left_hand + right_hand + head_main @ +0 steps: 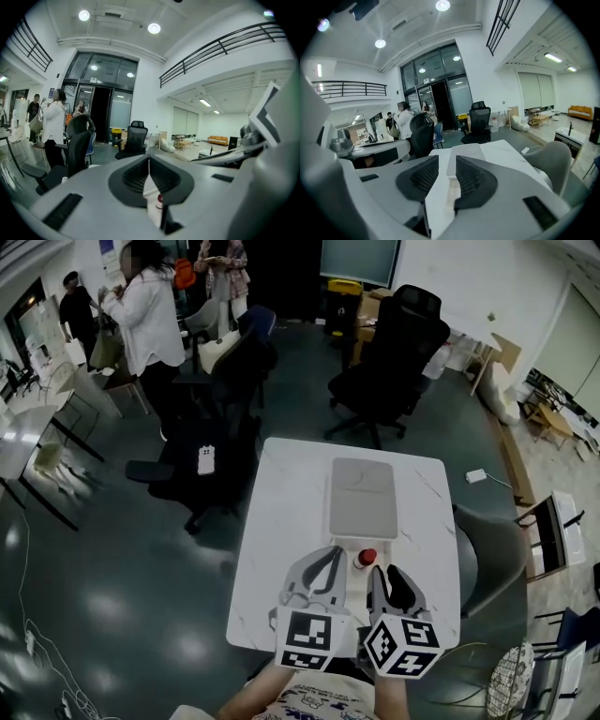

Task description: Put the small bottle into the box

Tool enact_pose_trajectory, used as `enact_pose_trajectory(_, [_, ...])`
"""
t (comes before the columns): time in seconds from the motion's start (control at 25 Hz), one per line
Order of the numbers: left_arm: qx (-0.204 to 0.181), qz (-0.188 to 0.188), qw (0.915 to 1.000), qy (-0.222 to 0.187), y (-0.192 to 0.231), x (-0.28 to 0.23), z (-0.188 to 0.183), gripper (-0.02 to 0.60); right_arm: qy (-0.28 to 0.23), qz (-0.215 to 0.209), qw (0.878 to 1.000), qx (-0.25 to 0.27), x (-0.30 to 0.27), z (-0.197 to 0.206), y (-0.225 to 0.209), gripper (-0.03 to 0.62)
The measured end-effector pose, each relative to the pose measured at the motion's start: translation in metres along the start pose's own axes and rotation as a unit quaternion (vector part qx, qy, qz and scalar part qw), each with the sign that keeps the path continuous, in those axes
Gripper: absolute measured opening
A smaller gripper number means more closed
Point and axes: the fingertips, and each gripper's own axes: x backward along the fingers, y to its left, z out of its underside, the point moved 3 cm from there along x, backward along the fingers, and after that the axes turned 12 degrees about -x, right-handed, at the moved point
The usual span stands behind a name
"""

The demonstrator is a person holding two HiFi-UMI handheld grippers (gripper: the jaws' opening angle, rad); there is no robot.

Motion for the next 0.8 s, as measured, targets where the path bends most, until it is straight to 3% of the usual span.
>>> enact_pose_trajectory(0.8, [-0.003, 0.001, 1.0000, -0.006, 0.003, -0.009, -0.010, 0.020, 0.007, 0.000, 1.000, 0.006, -0.007, -0.008, -0.002, 0.120])
